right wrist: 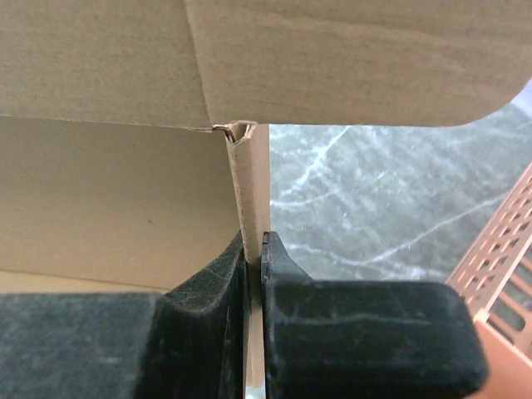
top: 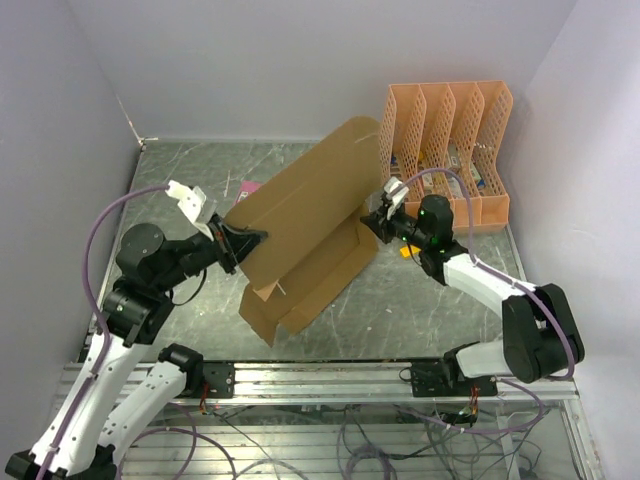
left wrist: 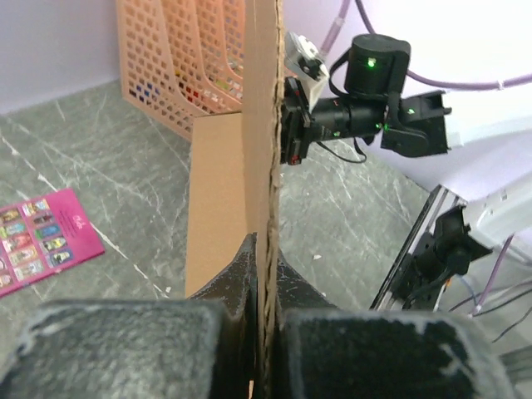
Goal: Fold the paper box
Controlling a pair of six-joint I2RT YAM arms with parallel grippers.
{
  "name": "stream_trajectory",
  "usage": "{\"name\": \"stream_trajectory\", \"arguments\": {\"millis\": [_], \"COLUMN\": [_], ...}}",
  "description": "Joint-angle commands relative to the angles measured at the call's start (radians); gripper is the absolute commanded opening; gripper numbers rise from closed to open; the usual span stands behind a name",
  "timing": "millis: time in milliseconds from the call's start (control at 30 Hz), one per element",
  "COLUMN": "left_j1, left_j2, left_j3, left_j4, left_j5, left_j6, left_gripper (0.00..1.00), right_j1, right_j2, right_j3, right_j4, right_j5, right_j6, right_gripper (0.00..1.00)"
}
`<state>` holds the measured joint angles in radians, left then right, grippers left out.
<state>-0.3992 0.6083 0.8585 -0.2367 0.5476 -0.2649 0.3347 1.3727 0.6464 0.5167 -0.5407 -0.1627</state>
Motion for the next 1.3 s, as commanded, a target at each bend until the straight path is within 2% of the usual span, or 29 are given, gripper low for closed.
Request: {"name": "stream_trajectory", "arguments": {"millis": [0,67,200,433,633,900,1267], "left_j1": [-0.006,-0.006,-0.006,-0.006,-0.006,-0.006,-0.006], "left_j2": [0.076,0.116,0.158,0.167,0.243,0.249,0.218], "left_j3": [0.047,0.057,0.074,0.08,0.045,-0.03,-0.106], "left_j4": [-0.037,-0.055,-0.09,-0.146,-0.137,-0.107,-0.039], "left_j5": [-0.134,-0.153,-0.167,-0.294,-0.308,-0.352,-0.36], "left_j6": [-0.169,-0.233,-0.267,-0.338,-0.417,-0.418,-0.342], "left_gripper": [0.07,0.07,0.07,0.07,0.07,0.07,0.07], "right_j1": [-0.008,-0.021,-0.029,-0.028,-0.028,-0.009,0.012], "right_j2": [-0.007,0.023,0.051,0.101,0.263,0.365,0.31], "right_j3": [0.052,0.104,0.177,0.326,0.477,0.525,0.388], "right_j4": [-0.306,-0.401,-0.56,-0.874,-1.078,-1.098,-1.084], "right_j5": [0.015,0.0,-0.004,0.062,0.12,0.161,0.183], "right_j6": [-0.032,-0.037,-0.055,-0.129,-0.205,-0.219,-0.297], "right_gripper": [0.0,0.0,0.0,0.03,0.07,0.13,0.21]}}
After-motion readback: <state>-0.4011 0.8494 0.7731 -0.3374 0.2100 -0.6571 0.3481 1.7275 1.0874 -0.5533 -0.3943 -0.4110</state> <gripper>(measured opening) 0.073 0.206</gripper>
